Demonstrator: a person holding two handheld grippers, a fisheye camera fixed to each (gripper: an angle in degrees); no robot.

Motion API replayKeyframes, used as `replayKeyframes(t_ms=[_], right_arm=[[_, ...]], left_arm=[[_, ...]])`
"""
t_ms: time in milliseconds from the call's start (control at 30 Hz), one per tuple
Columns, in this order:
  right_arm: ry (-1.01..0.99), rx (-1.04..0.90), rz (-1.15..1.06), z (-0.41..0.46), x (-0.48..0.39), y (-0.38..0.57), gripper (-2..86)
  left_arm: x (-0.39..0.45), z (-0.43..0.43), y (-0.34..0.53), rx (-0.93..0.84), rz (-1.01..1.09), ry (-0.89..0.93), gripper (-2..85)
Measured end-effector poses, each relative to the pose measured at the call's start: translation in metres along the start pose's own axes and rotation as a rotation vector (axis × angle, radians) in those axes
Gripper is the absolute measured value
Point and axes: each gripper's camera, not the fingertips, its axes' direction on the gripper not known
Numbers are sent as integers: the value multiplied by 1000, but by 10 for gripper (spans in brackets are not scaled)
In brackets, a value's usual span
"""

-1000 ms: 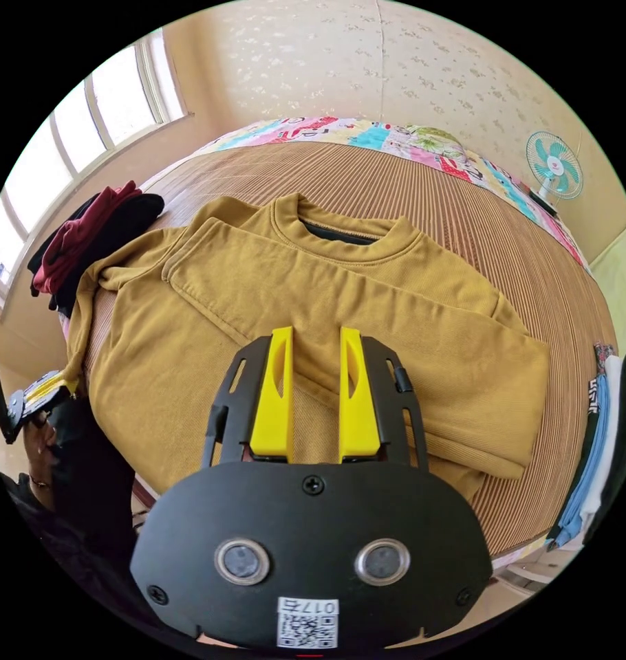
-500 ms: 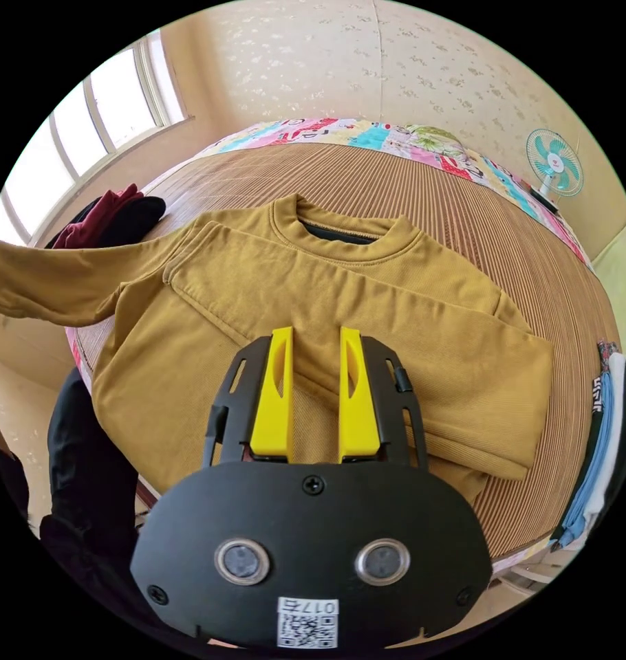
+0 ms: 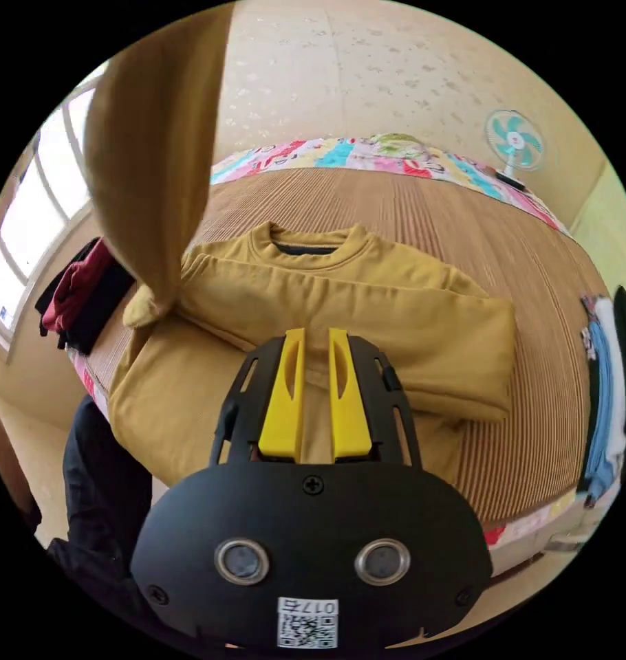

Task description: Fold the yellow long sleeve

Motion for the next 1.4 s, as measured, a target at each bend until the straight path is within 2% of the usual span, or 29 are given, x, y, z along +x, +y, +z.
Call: replayKeyframes(t_ms=[133,267,433,500,533,633,667,733,800,900,967,1033,1067,1133,1200,1267,1333,1400], right_arm=[[-16,203,205,-73,90,73,64],[-151,123,292,-74,146,80,116],[-134,193,238,-67,164,6,134],[-74,136,204,-48,166,-28,126],[-25,45,161,-24,167,-51,115],[73,-196,50,23,160,-84,56],[82,-167,36,14,156,-86,50],[93,22,12,-48,140,-86,43],[134,58,83,-75,145,-86,43],[270,-28,186,-56,178,-90,53],[274,-101,240,-32,205,-85,86],[145,-95,325,-21,236,-62,167],[78,-78,350,-21,243,-55,173],[-211,-30,426,-7,269,-27,183],[-258,23,452,2,279,-13,169],[-335,31,440,9,277,-15,124],[-497,-61,390,39,265,-39,100],[-480,-112,401,53,264,-67,85]], left_arm=[[-11,0,49,-17,89,-58,99],[-50,-44,103,70,-59,-355,100],[-83,-76,131,66,-220,-563,103],[-86,-83,135,67,-238,-618,103],[-87,-86,136,68,-240,-651,102],[-91,-94,136,62,-255,-680,102],[-92,-97,136,67,-258,-680,102],[-94,-103,138,89,-259,-697,101],[-98,-107,139,117,-266,-714,103],[-122,-102,132,106,-335,-719,144],[-143,-92,122,93,-370,-726,167],[-156,-83,116,84,-386,-740,179],[-165,-77,111,71,-396,-742,182],[-181,-68,104,43,-422,-715,180],[-190,-61,98,55,-418,-682,159],[-208,-42,89,-30,-456,-582,82],[-213,-36,84,-39,-470,-583,67],[-214,-45,74,-17,-481,-625,58]])
